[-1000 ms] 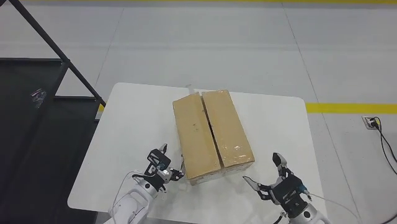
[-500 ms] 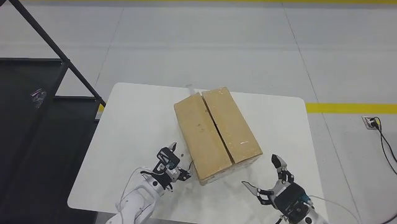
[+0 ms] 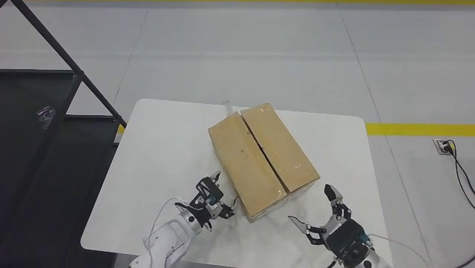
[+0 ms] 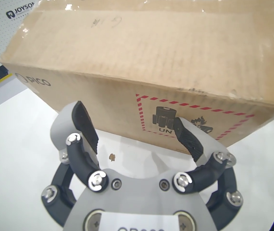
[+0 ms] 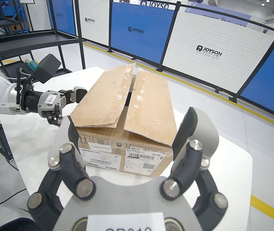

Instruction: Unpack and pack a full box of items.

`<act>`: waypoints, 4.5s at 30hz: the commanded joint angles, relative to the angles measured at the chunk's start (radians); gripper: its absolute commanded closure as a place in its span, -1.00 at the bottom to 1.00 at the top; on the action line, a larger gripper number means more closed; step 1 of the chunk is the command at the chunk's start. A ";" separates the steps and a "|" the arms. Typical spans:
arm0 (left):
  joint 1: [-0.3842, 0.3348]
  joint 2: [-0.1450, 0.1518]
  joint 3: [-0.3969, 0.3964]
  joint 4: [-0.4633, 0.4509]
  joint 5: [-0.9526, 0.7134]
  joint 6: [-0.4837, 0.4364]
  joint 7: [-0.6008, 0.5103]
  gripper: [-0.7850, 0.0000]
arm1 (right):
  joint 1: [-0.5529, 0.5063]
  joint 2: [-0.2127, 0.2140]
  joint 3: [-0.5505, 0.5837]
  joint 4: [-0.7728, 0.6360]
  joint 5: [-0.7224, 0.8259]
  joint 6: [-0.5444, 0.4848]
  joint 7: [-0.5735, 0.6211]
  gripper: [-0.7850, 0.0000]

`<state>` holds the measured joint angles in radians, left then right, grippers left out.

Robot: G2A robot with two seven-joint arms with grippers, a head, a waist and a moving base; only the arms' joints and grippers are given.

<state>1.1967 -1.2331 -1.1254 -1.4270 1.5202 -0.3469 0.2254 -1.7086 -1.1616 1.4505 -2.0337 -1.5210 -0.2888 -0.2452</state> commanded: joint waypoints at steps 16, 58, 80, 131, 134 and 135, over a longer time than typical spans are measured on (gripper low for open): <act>0.097 0.023 -0.221 -0.029 -0.226 0.052 0.049 -1.00 | -0.005 -0.024 -0.302 -0.066 -0.460 0.264 0.038 -1.00; 0.141 0.020 -0.234 -0.059 -0.244 0.070 0.062 -1.00 | 0.253 -0.154 -0.645 0.259 -0.904 0.749 0.464 -1.00; 0.157 0.018 -0.238 -0.086 -0.240 0.074 0.064 -1.00 | 0.240 -0.190 -0.567 0.304 -0.853 0.778 0.500 -1.00; 0.270 0.026 -0.244 -0.273 -0.036 0.146 0.042 -1.00 | 0.036 -0.172 -0.214 0.081 -0.162 0.430 0.030 -1.00; 0.270 0.026 -0.244 -0.273 -0.036 0.146 0.042 -1.00 | 0.037 -0.171 -0.220 0.076 -0.167 0.418 0.027 -1.00; 0.270 0.026 -0.244 -0.273 -0.036 0.146 0.042 -1.00 | 0.040 -0.171 -0.224 0.074 -0.175 0.400 0.023 -1.00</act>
<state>1.4671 -1.2068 -1.3695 -1.7003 1.4837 -0.2005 0.2673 -1.6710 -1.3329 1.2312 -1.9572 -1.6894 0.1301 -0.2192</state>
